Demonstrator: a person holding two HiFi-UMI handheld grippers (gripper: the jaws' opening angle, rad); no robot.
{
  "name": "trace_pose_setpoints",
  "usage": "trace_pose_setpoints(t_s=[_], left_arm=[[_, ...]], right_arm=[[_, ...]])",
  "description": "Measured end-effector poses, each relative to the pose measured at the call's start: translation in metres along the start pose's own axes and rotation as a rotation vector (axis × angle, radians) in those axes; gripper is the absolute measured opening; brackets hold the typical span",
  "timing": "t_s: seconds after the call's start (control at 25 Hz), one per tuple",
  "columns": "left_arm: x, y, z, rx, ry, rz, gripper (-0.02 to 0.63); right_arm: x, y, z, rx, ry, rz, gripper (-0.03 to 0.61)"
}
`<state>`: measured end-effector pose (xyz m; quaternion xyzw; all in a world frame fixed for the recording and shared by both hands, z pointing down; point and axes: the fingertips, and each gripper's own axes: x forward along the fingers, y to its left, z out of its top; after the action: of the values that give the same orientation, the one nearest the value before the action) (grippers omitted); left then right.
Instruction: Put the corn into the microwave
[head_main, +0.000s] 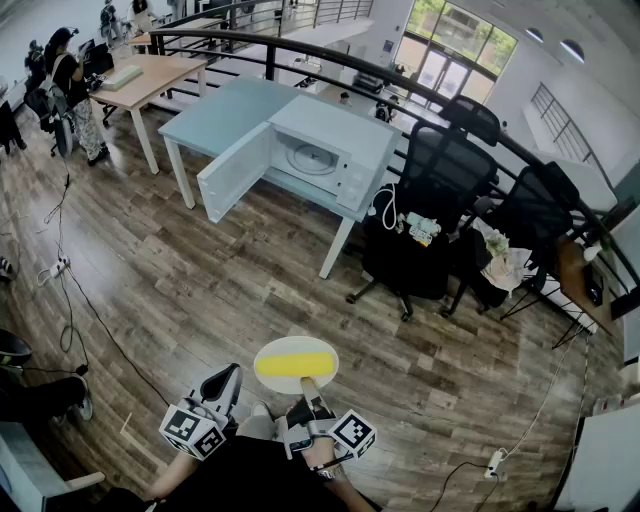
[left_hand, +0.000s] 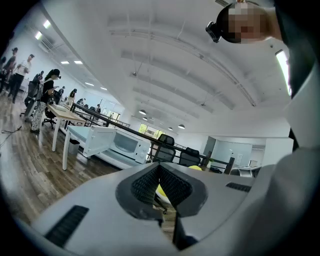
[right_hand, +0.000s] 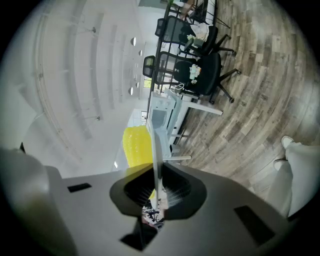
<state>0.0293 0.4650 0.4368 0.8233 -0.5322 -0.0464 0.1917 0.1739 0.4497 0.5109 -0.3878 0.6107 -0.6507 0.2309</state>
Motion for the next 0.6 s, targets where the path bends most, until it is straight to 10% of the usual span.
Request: trace_pose_setpoints(t_s=[0.6], left_arm=[[0.01,-0.021,-0.009,0.006,0.013,-0.015,0.003]], right_arm=[[-0.016,-0.011,0.008,0.01,0.005,-0.024,0.029]])
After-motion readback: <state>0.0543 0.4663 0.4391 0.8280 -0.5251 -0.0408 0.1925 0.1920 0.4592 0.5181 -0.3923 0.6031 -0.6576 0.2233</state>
